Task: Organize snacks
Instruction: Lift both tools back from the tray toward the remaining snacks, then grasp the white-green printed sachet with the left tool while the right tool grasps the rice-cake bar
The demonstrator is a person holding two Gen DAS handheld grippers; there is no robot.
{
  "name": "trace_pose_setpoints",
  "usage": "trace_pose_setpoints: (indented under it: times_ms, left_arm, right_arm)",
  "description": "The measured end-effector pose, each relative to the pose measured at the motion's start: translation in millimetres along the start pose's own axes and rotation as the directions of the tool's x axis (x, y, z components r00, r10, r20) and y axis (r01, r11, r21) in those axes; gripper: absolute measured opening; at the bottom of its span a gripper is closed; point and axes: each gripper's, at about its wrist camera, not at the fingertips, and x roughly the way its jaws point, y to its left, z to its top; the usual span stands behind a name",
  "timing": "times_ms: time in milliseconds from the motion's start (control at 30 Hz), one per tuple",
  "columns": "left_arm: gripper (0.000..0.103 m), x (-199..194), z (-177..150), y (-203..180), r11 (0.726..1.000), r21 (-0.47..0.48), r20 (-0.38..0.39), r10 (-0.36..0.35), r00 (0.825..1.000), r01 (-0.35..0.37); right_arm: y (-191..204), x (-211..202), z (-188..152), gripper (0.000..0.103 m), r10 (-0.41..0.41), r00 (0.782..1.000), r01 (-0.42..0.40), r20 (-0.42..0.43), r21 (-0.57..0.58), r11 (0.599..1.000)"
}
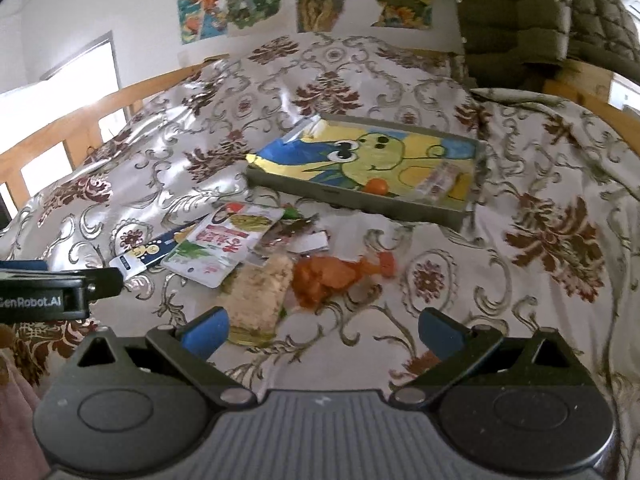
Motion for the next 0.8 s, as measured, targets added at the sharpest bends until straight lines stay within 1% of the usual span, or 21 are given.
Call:
trace_pose_setpoints:
  times_ms: [167, 333, 400, 500, 633, 800]
  left_arm:
    - [0.102, 11, 16, 6, 1.0, 0.023, -0.005, -0.019, 1.0, 0.019]
    - [0.102, 24, 34, 8, 0.995, 0.104, 0.007, -0.003, 1.0, 0.002]
    - [0.102, 31, 39, 9, 0.993, 0.118, 0.006, -0.001, 1.0, 0.001]
    - [0.102, 46, 43, 12, 0.994, 0.105, -0.019, -0.008, 1.0, 0.01]
    - [0.102, 65, 38, 16, 0.997, 0.079, -0.053, -0.018, 0.998, 0.022]
    - [0.102, 82, 37, 25, 0.999, 0.026, -0.07, -0.016, 0.997, 0.018]
  right_arm:
    - [0, 15, 3, 0.103, 0.0, 1.0, 0.0, -0.016, -0.026, 1.0]
    - [-7, 30, 6, 0.103, 0.002, 0.999, -0.001, -0.033, 0.032, 0.999]
    - [-10, 35, 9, 0.103, 0.01, 0.999, -0.008, -0.037, 0.051, 0.999]
    - [-11, 43, 12, 0.103, 0.019, 0.999, -0.017, -0.046, 0.043, 0.999]
    - [-7, 54, 15, 0.103, 0.032, 0.998, -0.031, -0.057, 0.016, 0.999]
    - [-4, 71, 17, 0.103, 0.068, 0.995, -0.068, -0.078, -0.004, 0.998]
